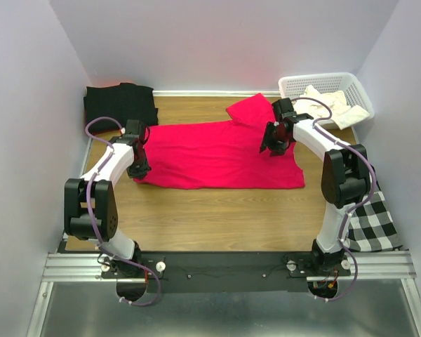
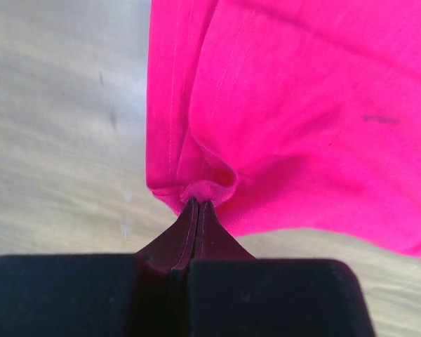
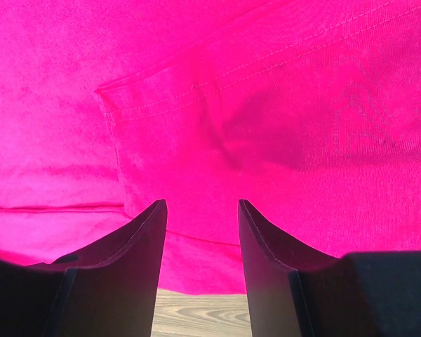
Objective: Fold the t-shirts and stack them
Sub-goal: Fold the flattened tshirt in 1/3 of the way
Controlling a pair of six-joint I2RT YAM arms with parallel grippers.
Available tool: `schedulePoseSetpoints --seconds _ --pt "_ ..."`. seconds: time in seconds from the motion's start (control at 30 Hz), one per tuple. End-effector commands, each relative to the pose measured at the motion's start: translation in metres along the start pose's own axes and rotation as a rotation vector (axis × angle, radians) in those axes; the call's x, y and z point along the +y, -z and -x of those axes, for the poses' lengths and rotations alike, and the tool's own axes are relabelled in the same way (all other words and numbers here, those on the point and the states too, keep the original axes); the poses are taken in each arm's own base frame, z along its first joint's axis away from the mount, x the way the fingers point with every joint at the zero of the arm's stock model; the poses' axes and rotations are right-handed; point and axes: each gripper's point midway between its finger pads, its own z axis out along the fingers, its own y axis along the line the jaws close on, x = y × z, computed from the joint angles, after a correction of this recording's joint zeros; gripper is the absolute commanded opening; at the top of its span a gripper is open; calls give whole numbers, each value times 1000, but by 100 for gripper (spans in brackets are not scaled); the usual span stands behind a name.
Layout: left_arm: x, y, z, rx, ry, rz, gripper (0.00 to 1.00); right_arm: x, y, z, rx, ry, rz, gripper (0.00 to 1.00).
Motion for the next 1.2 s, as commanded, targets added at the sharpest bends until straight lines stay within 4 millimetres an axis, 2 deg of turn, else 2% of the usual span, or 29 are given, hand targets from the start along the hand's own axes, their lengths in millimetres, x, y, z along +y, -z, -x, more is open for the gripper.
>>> schedulePoseSetpoints --seconds 0.0,0.17,0.3,0.4,0.53,0.57,0.63,0.77,0.87,1.07,1.17 --pt "11 11 -27 24 39 36 0 -2 1 -4 17 10 4 54" --pt "29 9 -44 39 90 126 8 -1 -1 -5 28 11 9 54" --pt "47 12 -43 -7 143 223 11 -1 0 -10 39 17 18 54" --pt "53 13 -49 -6 172 255 12 -7 2 -18 51 20 7 54" --pt "48 15 -60 15 193 215 13 -18 3 -35 81 19 -14 54" --pt "47 14 -65 25 199 207 14 -24 0 -44 100 19 -28 54" --pt "42 18 -68 24 207 161 18 -28 1 -49 105 17 -38 54" --pt "39 26 -73 12 214 120 51 -35 2 -58 114 13 -56 54" --pt "41 34 -73 -3 233 116 58 -41 4 -63 118 14 -70 54" --pt "38 35 -71 -37 248 84 59 -51 1 -75 137 12 -104 54" --pt "30 32 -62 -62 230 43 59 -56 -2 -80 145 14 -122 54"
